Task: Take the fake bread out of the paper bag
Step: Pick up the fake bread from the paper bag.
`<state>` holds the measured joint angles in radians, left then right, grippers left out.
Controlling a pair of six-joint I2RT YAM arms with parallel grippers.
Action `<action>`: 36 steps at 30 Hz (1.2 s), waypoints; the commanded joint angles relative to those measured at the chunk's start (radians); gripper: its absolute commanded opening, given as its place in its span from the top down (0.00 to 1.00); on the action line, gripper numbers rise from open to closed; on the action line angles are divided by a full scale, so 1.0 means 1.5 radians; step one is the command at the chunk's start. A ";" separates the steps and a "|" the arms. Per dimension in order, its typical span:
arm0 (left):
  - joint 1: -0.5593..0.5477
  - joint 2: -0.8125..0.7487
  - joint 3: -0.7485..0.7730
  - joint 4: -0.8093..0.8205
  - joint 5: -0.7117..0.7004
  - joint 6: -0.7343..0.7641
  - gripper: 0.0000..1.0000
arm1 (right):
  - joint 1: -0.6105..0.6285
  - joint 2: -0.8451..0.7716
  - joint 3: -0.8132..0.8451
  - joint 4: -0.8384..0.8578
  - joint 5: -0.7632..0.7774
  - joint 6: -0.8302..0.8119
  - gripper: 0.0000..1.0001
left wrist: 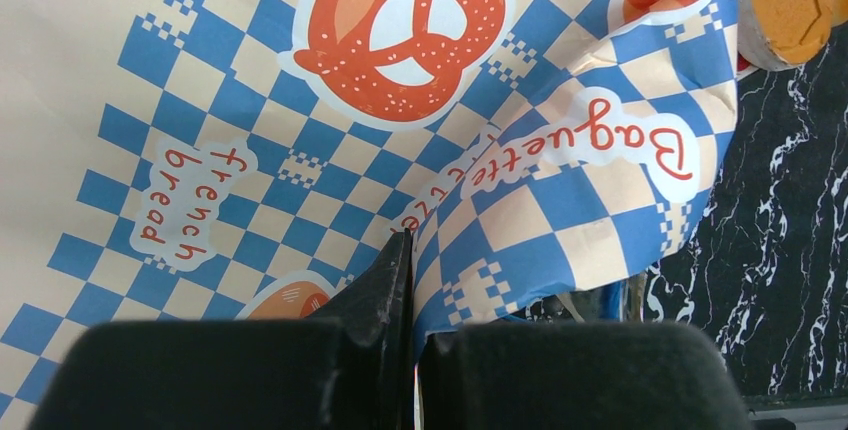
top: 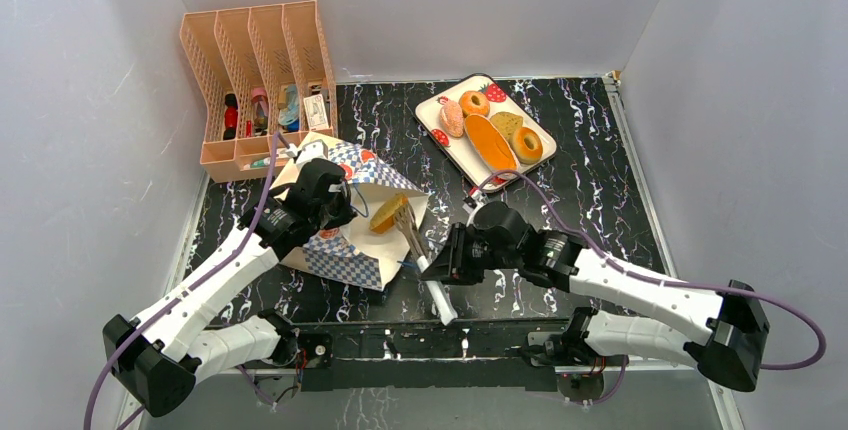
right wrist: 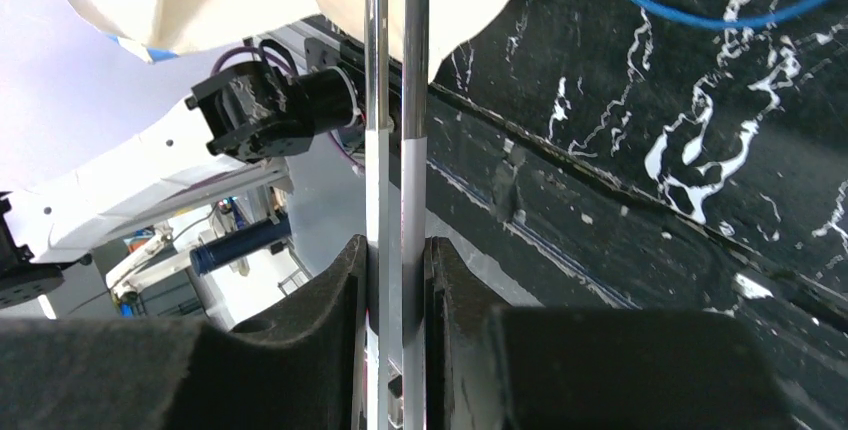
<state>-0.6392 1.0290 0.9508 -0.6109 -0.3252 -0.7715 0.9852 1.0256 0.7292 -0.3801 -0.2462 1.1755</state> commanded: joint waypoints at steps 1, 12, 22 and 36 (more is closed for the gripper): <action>-0.003 0.003 0.013 -0.036 -0.035 -0.026 1.00 | -0.003 -0.052 0.035 -0.031 -0.009 -0.031 1.00; -0.003 0.039 0.033 -0.117 -0.084 -0.082 1.00 | -0.003 -0.129 0.133 -0.199 0.033 -0.084 1.00; -0.003 0.038 0.043 -0.172 -0.114 -0.109 1.00 | -0.003 -0.160 0.218 -0.279 0.071 -0.089 1.00; -0.002 0.050 0.026 -0.189 -0.116 -0.125 1.00 | -0.003 -0.152 0.312 -0.349 0.155 -0.087 1.00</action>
<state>-0.6392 1.1049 0.9821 -0.8577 -0.4717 -0.9470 0.9852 0.8024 1.1255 -0.9287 -0.0860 1.0500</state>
